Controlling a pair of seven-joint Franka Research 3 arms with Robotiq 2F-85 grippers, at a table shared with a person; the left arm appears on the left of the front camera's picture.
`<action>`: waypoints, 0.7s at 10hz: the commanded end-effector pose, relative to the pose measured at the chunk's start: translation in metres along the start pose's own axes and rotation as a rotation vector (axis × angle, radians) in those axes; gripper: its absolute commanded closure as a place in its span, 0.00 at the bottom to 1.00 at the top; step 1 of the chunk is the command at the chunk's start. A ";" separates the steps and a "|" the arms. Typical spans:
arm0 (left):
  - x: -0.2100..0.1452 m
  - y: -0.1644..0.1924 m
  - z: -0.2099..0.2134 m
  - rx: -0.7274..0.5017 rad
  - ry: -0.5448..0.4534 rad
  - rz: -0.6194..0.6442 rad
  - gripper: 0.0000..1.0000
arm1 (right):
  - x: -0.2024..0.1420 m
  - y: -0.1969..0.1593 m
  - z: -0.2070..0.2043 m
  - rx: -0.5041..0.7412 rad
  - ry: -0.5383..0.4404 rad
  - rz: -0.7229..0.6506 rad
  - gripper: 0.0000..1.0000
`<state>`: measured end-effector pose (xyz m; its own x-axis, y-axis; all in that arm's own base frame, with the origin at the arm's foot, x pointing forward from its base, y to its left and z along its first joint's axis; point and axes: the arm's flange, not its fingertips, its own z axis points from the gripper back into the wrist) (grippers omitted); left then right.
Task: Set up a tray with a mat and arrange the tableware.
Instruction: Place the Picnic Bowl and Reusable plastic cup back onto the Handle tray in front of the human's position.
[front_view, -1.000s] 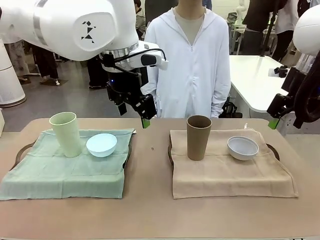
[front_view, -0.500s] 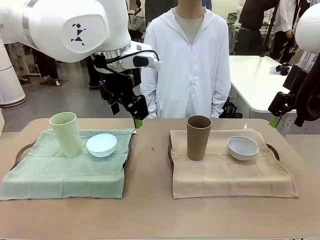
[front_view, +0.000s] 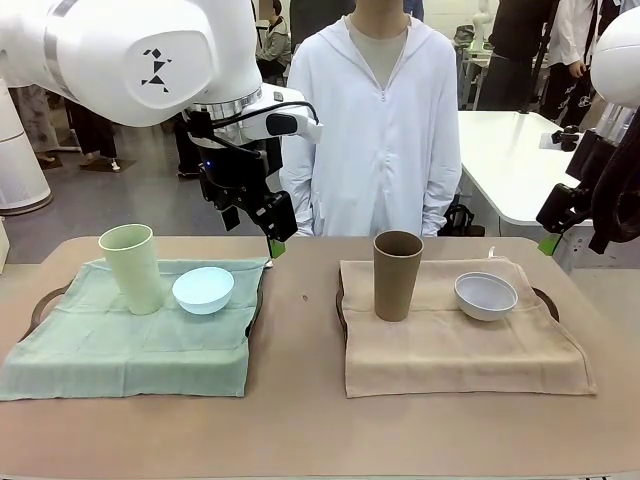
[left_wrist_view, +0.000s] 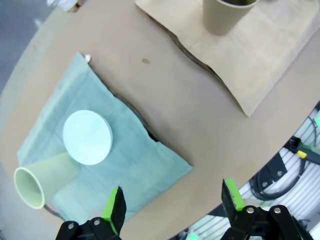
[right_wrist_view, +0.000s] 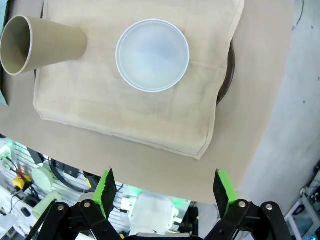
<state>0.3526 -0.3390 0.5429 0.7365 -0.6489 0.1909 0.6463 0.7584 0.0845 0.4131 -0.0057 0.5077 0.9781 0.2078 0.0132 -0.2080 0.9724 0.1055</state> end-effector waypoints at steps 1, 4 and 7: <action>-0.005 0.000 -0.002 0.027 -0.021 0.007 0.00 | -0.002 0.001 -0.002 -0.001 -0.001 0.000 0.00; -0.014 0.035 0.014 -0.055 0.035 0.033 0.00 | -0.010 -0.011 0.006 -0.007 -0.014 -0.041 0.00; -0.089 0.149 0.036 -0.235 0.145 -0.033 0.00 | -0.034 -0.032 0.009 -0.013 -0.006 -0.092 0.00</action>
<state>0.3819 -0.1996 0.5684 0.7314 -0.6770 0.0826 0.6820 0.7245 -0.1004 0.3981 -0.0419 0.5141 0.9905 0.1368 0.0171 -0.1378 0.9838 0.1150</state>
